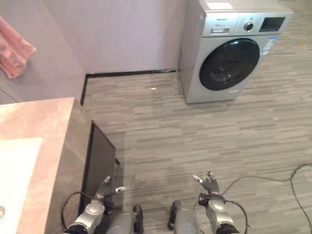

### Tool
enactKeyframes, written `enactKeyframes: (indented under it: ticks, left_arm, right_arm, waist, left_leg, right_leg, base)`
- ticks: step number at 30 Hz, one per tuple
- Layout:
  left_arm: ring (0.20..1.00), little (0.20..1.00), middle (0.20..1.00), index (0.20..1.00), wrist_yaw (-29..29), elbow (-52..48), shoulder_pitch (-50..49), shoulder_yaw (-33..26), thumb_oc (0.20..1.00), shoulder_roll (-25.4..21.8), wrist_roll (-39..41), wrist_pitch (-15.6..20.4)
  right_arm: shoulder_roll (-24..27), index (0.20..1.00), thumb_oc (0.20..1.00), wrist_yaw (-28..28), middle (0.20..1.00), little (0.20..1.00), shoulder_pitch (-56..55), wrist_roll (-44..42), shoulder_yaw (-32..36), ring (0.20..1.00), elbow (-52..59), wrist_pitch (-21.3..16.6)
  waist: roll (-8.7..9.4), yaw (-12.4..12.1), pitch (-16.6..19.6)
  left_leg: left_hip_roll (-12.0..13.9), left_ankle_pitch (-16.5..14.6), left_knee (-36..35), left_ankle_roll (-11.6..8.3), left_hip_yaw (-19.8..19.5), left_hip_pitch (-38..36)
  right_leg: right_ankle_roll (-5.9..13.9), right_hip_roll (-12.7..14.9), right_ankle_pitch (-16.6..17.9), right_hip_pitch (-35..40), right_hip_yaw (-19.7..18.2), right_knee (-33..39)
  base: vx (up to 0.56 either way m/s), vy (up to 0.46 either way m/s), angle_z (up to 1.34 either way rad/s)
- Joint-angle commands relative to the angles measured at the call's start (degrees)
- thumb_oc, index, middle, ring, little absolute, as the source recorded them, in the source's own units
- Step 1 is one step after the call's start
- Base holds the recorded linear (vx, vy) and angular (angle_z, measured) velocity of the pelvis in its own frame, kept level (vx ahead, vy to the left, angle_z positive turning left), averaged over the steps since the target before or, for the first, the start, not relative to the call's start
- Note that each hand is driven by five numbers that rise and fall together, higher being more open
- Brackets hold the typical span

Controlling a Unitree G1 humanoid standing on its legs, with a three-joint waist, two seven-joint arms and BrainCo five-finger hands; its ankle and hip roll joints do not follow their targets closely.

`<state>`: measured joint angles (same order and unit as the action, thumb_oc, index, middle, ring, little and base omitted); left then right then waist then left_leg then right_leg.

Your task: Put brush and paste in cup on sink, flatten towel.

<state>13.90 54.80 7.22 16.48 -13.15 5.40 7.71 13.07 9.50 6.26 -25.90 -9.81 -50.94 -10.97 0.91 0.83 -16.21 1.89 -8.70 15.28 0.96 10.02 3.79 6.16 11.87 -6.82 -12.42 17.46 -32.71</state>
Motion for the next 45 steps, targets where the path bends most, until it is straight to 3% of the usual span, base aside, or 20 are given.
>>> enactKeyframes:
  ticks: [1, 3, 6, 9, 12, 13, 14, 16, 20, 21, 24, 29, 31, 33, 36, 37, 39, 41, 43, 45]
  left_arm:
    - [1.000, 1.000, 1.000, 1.000, 0.2, -4.1, -0.8, -0.6, 1.000, -1.6, -2.3, 1.8]
    - [1.000, 1.000, 1.000, 1.000, 0.4, -2.5, -1.1, -2.3, 1.000, -2.0, -1.2, 1.8]
    - [1.000, 1.000, 1.000, 1.000, 0.6, -0.6, -0.5, -3.4, 1.000, -1.9, -0.7, 1.8]
    - [1.000, 1.000, 1.000, 1.000, 1.3, 0.6, 0.1, -4.5, 1.000, -1.7, 0.1, 2.0]
    - [1.000, 1.000, 1.000, 1.000, 1.5, 0.9, 0.5, -4.9, 1.000, -0.9, 1.8, 2.2]
    - [1.000, 1.000, 1.000, 1.000, 1.6, 0.4, 1.5, -4.6, 1.000, -0.7, 2.6, 2.5]
    - [1.000, 1.000, 1.000, 1.000, 1.5, 0.0, 2.2, -4.3, 1.000, -0.7, 3.0, 2.6]
    - [1.000, 1.000, 1.000, 1.000, 2.0, 0.2, 3.2, -4.2, 1.000, -0.8, 2.6, 2.5]
    - [1.000, 1.000, 1.000, 1.000, 2.4, 0.6, 3.0, -4.7, 1.000, -0.9, 2.0, 2.4]
    - [1.000, 1.000, 1.000, 1.000, 2.4, 1.5, 2.3, -5.8, 1.000, -0.9, 0.6, 2.4]
    - [1.000, 1.000, 1.000, 1.000, 2.6, 1.3, 1.8, -6.9, 1.000, -1.1, 1.0, 2.5]
    - [1.000, 1.000, 1.000, 1.000, 2.7, 0.7, -0.3, -8.3, 1.000, -1.7, 1.8, 2.6]
    - [1.000, 1.000, 1.000, 1.000, 3.0, -0.4, -0.8, -9.1, 1.000, -2.6, 2.8, 2.6]
    - [1.000, 1.000, 1.000, 1.000, 3.2, -0.7, -1.4, -8.9, 1.000, -3.0, 1.8, 2.3]
    - [1.000, 1.000, 1.000, 1.000, 3.4, -1.1, -1.4, -9.0, 1.000, -3.2, 2.2, 2.0]
    - [1.000, 1.000, 1.000, 1.000, 3.6, -1.2, -1.0, -8.9, 1.000, -3.6, 1.9, 1.9]
    - [1.000, 1.000, 1.000, 1.000, 3.4, -0.2, -0.2, -9.0, 1.000, -3.8, 2.1, 2.0]
    - [1.000, 1.000, 1.000, 1.000, 3.4, 1.1, 0.7, -8.6, 1.000, -3.5, 2.0, 2.0]
    - [1.000, 1.000, 1.000, 1.000, 3.4, 1.9, 1.3, -8.6, 1.000, -3.5, 1.7, 2.2]
    - [1.000, 1.000, 1.000, 1.000, 4.1, 2.2, 1.5, -9.7, 1.000, -3.3, 2.3, 2.7]
  right_arm:
    - [-1.0, 1.000, 1.000, 0.3, 1.000, 1.000, 0.4, -1.0, 1.5, 1.000, 3.7, -2.0]
    - [-0.7, 1.000, 1.000, 0.1, 1.000, 1.000, 1.6, -0.2, 0.4, 1.000, 4.9, -1.7]
    - [-0.6, 1.000, 1.000, 0.3, 1.000, 1.000, 2.3, 1.0, -0.3, 1.000, 5.3, -1.5]
    - [0.1, 1.000, 1.000, 0.2, 1.000, 1.000, 1.1, 3.1, -1.7, 1.000, 6.6, -1.4]
    - [0.4, 1.000, 1.000, 0.2, 1.000, 1.000, 0.6, 3.0, -1.8, 1.000, 6.5, -1.4]
    - [1.2, 1.000, 1.000, 0.5, 1.000, 1.000, -0.2, 3.2, -1.4, 1.000, 6.0, -1.8]
    - [1.7, 1.000, 1.000, 0.5, 1.000, 1.000, -0.3, 3.0, -1.5, 1.000, 5.8, -1.8]
    - [2.2, 1.000, 1.000, 0.4, 1.000, 1.000, -0.6, 3.6, -1.9, 1.000, 5.7, -1.4]
    - [2.8, 1.000, 1.000, 0.4, 1.000, 1.000, -0.5, 6.7, -2.4, 1.000, 6.1, -0.8]
    - [2.4, 1.000, 1.000, 0.4, 1.000, 1.000, -1.1, 7.3, -2.7, 1.000, 6.4, -1.3]
    - [2.2, 1.000, 1.000, 0.1, 1.000, 1.000, -0.7, 9.3, -3.3, 1.000, 6.2, -1.0]
    - [0.0, 1.000, 1.000, -0.4, 1.000, 1.000, -0.4, 9.6, -3.7, 1.000, 4.6, -0.3]
    - [-1.8, 1.000, 1.000, -0.3, 1.000, 1.000, -0.6, 6.1, -2.0, 1.000, 4.7, -0.7]
    - [-3.2, 1.000, 1.000, -0.1, 1.000, 1.000, -0.8, 3.7, -0.8, 1.000, 4.4, -0.9]
    - [-3.4, 1.000, 1.000, 0.0, 1.000, 1.000, -1.0, 3.4, -0.6, 1.000, 4.6, -0.9]
    - [-3.4, 1.000, 1.000, -0.1, 1.000, 1.000, -1.2, 3.0, -1.0, 1.000, 6.0, -1.0]
    - [-3.3, 1.000, 1.000, -0.6, 1.000, 1.000, -1.8, 3.2, -1.2, 1.000, 7.4, -0.8]
    - [-2.9, 1.000, 1.000, 0.0, 1.000, 1.000, -1.5, 3.4, -0.8, 1.000, 6.6, -1.0]
    - [-2.5, 1.000, 1.000, 0.3, 1.000, 1.000, -2.1, 3.4, -0.5, 1.000, 8.1, -1.1]
    - [-2.1, 1.000, 1.000, 0.3, 1.000, 1.000, -3.4, 3.6, -0.1, 1.000, 10.5, -1.0]
  waist:
    - [-0.61, -0.4, -0.3]
    - [-0.08, -0.1, 0.7]
    - [0.26, 0.1, 0.8]
    - [1.37, 0.8, 1.9]
    - [1.72, 0.7, 2.4]
    - [2.11, 0.3, 1.4]
    - [2.78, -0.3, 0.7]
    - [2.87, -1.1, 0.0]
    - [2.40, -1.7, 0.9]
    - [0.32, -3.1, 1.9]
    - [0.32, -4.3, 2.7]
    - [1.86, -5.3, 3.9]
    - [3.21, -5.3, 2.8]
    - [3.10, -4.5, 1.7]
    - [1.73, -3.9, 1.0]
    - [0.96, -2.7, -0.3]
    - [1.30, -2.1, -0.2]
    - [1.86, -1.2, 0.0]
    - [2.59, -0.1, 0.7]
    - [2.36, 1.2, 1.3]
  left_leg:
    - [-2.7, 2.5, -4.1, 3.05, 1.0, -3.6]
    - [-3.2, 2.5, -7.4, 2.18, 1.7, -5.7]
    - [-2.7, 2.1, -8.7, 1.30, 1.6, -6.7]
    - [-2.2, 0.8, -5.5, -0.20, 0.1, -6.7]
    - [-0.9, 3.4, 1.9, -2.40, -0.4, -4.4]
    - [1.7, 9.7, 14.3, -5.72, -0.5, 0.5]
    - [2.3, 12.1, 18.6, -6.38, -0.6, 3.1]
    - [2.6, 10.7, 18.5, -6.02, -0.6, 6.2]
    - [1.1, 8.7, 5.4, -4.49, 0.0, 8.5]
    - [1.5, 16.8, -13.9, -5.37, 1.7, 9.4]
    - [1.6, 19.5, -18.1, -5.68, 0.4, 10.5]
    - [0.4, 17.3, -14.0, -3.23, 0.1, 9.2]
    - [-0.8, 14.2, -11.3, -0.84, 1.2, 8.4]
    - [-2.3, 11.3, -10.9, 1.61, 2.0, 4.8]
    - [-2.1, 10.1, -12.1, 2.78, 1.4, 2.0]
    - [-2.3, 9.9, -13.7, 2.90, -0.3, -0.7]
    - [-2.7, 9.4, -14.5, 2.26, -0.8, -2.2]
    - [-3.3, 7.8, -15.3, 0.92, -2.4, -4.3]
    - [-3.7, 6.7, -15.8, -0.30, -3.8, -6.0]
    - [-2.9, 5.0, -16.5, -1.21, -4.9, -8.9]
  right_leg:
    - [5.04, 0.8, 11.5, 1.2, -2.8, -1.7]
    - [4.12, 1.5, 10.8, -0.3, -1.2, 10.1]
    - [4.16, 2.0, 12.3, -0.8, 0.7, 16.9]
    - [3.70, -2.3, 10.9, 1.5, -5.1, 20.8]
    - [1.60, -3.9, 9.1, 4.1, -3.2, 22.9]
    - [-0.65, -4.7, 7.9, 7.4, -1.0, 24.7]
    - [-1.70, -4.5, 7.5, 8.7, -0.2, 25.7]
    - [-2.37, -5.2, 6.0, 11.3, 1.0, 27.2]
    - [-1.08, -5.7, 5.4, 13.2, 1.3, 29.5]
    - [-0.05, -8.1, 3.9, 15.8, 0.5, 30.7]
    - [0.49, -8.6, 2.4, 18.6, -0.1, 31.3]
    - [1.39, -7.6, -0.7, 19.1, -2.6, 25.8]
    - [3.81, -5.1, 2.7, 14.8, -3.9, 13.7]
    - [5.73, -2.6, 12.3, 9.9, -5.4, 0.3]
    - [5.77, -2.3, 14.8, 6.3, -4.7, -7.0]
    - [4.94, -4.6, 11.7, 0.6, -6.5, -7.2]
    - [4.29, -3.5, 11.0, 0.5, -4.2, 1.0]
    - [3.45, -2.6, 9.4, -0.7, -3.2, 16.4]
    - [4.37, -2.2, 12.1, -1.6, -6.6, 27.0]
    - [5.93, -1.3, 15.1, -2.4, -9.4, 29.7]
  base:
    - [0.25, 0.053, -0.07]
    - [0.29, -0.038, -0.20]
    - [0.22, -0.105, -0.36]
    - [0.32, -0.159, 0.12]
    - [0.23, -0.180, 0.48]
    - [0.20, -0.232, 0.22]
    - [0.20, -0.234, 0.38]
    - [0.26, -0.115, 0.46]
    - [0.34, 0.026, 0.11]
    - [0.68, 0.151, 0.09]
    - [0.55, 0.110, -0.05]
    - [0.34, 0.098, -0.46]
    - [0.40, 0.227, -0.41]
    - [0.37, 0.253, -0.37]
    - [0.29, 0.164, 0.11]
    - [0.42, 0.109, 0.13]
    - [0.40, 0.002, 0.16]
    - [0.42, -0.127, 0.42]
    - [0.58, -0.148, 0.39]
    - [0.53, -0.121, 0.60]
